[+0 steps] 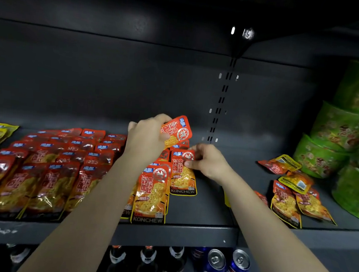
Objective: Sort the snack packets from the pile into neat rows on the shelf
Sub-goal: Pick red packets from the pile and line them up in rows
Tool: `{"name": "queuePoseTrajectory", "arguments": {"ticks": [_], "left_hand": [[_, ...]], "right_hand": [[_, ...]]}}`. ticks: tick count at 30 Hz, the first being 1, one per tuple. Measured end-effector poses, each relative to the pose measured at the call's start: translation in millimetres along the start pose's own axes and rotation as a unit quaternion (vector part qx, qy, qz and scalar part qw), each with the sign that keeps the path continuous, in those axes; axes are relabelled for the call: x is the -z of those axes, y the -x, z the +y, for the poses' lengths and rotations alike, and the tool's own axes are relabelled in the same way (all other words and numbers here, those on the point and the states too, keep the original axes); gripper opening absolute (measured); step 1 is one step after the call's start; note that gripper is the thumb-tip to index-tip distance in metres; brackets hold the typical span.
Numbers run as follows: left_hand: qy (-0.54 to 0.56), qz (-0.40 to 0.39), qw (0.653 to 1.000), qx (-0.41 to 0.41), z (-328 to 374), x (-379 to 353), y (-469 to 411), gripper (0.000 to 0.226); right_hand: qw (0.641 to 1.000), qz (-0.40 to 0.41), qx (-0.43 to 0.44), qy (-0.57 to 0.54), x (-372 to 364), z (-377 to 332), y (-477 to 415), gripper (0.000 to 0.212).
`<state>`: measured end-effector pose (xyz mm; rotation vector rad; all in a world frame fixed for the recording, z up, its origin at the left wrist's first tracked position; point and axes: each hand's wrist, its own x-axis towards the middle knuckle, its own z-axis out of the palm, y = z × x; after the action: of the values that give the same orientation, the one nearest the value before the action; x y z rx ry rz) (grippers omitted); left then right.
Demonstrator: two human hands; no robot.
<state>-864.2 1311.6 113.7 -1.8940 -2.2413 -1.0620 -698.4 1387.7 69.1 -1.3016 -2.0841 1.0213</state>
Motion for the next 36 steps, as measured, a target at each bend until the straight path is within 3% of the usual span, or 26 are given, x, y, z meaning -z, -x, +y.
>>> {"name": "queuePoseTrajectory", "arguments": {"ticks": [9,20,27,36], "left_hand": [[-0.002,-0.001,1.000,-0.008,0,-4,-1,0.036],[0.131,-0.043,0.990,-0.008,9,-2,0,0.054],[0.205,-0.088,0.975,-0.015,11,-4,9,0.061],[0.208,-0.214,0.954,-0.016,8,-16,23,0.057]], "right_hand": [[0.999,0.042,0.004,0.005,2,-1,5,0.047],[0.994,0.077,0.040,0.064,18,-1,6,0.020],[0.992,0.088,0.036,0.087,30,8,11,0.014],[0.986,0.091,0.039,0.131,33,17,21,0.012]]}}
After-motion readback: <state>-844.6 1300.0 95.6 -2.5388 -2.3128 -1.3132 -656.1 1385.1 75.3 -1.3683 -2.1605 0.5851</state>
